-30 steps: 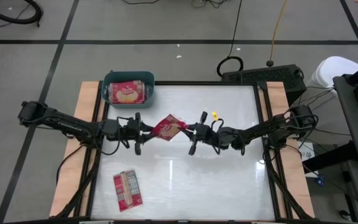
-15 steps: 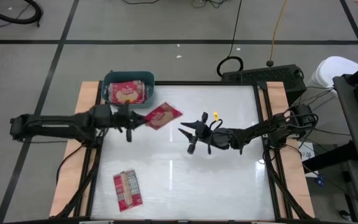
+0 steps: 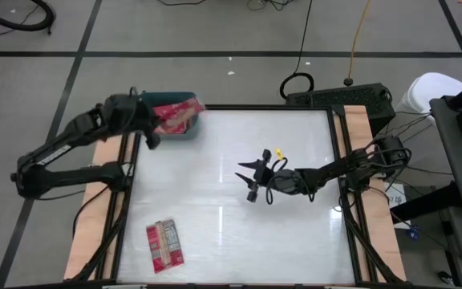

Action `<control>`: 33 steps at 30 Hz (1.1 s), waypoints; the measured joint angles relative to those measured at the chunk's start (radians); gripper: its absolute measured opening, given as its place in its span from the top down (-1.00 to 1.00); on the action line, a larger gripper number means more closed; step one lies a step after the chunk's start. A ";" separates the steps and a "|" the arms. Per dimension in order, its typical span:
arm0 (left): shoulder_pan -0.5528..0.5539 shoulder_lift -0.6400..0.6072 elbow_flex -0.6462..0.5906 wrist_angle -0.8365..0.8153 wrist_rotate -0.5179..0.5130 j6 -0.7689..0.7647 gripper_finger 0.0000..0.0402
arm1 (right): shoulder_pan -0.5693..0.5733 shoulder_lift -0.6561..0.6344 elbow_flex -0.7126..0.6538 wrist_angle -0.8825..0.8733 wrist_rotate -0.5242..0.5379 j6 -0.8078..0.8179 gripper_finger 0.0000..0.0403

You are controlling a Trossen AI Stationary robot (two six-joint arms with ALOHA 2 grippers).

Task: Sort popcorn bags into baskets
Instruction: Put the red popcorn bag into the blue bin

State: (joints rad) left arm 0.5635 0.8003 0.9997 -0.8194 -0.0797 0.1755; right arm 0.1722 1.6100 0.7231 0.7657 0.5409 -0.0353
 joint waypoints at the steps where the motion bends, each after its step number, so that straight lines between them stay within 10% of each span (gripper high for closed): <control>1: 0.033 0.021 0.010 -0.005 0.000 0.025 0.80 | 0.000 0.000 -0.015 0.021 -0.003 0.004 0.23; 18: 0.320 0.367 0.016 0.037 0.073 0.461 0.71 | 0.053 0.000 -0.095 0.141 -0.126 0.131 0.23; 33: 0.356 0.351 0.131 -0.094 0.162 0.350 0.74 | 0.055 0.000 -0.095 0.136 -0.124 0.154 0.23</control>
State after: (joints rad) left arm 0.9199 1.1512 1.1305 -0.9135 0.0820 0.5257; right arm 0.2276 1.6100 0.6281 0.9016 0.4168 0.1189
